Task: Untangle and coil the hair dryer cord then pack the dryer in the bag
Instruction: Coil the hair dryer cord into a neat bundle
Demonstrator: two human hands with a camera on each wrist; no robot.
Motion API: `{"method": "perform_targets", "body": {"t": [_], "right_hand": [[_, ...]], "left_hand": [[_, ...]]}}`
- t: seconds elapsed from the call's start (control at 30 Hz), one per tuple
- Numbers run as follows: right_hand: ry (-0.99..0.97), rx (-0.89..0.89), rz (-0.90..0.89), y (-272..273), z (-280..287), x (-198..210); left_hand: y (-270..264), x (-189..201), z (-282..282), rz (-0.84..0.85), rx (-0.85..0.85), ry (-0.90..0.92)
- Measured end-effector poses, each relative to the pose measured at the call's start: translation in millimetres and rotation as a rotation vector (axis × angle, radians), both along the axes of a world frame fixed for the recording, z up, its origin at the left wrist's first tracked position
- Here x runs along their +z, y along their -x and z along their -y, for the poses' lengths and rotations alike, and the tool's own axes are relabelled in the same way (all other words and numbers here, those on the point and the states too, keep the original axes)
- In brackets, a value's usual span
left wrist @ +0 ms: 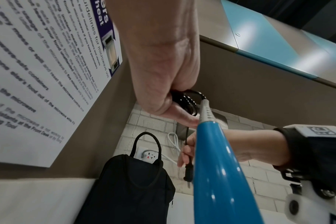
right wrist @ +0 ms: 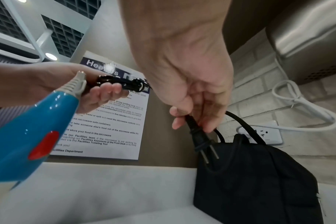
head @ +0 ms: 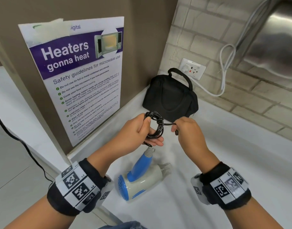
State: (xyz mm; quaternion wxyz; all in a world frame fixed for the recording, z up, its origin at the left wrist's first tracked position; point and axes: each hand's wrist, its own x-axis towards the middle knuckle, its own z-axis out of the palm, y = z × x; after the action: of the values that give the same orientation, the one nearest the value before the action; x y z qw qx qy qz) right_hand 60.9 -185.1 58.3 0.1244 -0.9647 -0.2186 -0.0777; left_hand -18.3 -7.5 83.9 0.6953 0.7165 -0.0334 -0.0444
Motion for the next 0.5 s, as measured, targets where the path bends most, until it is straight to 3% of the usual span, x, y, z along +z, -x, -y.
{"method": "perform_targets", "body": {"t": [0.13, 0.33, 0.4, 0.5], "right_hand": [[-0.155, -0.071, -0.041, -6, -9, 1], [-1.0, -0.189, -0.524, 0, -22, 15], [-1.181, -0.173, -0.662, 2, -24, 21], [-1.285, -0.143, -0.776, 5, -26, 26]], "left_hand": [[0, -1, -1, -0.009, 0.023, 0.017], [0, -3, 3, -0.007, 0.057, 0.032], [-1, -5, 2, -0.001, 0.07, 0.021], [0, -6, 2, 0.014, 0.083, 0.009]]}}
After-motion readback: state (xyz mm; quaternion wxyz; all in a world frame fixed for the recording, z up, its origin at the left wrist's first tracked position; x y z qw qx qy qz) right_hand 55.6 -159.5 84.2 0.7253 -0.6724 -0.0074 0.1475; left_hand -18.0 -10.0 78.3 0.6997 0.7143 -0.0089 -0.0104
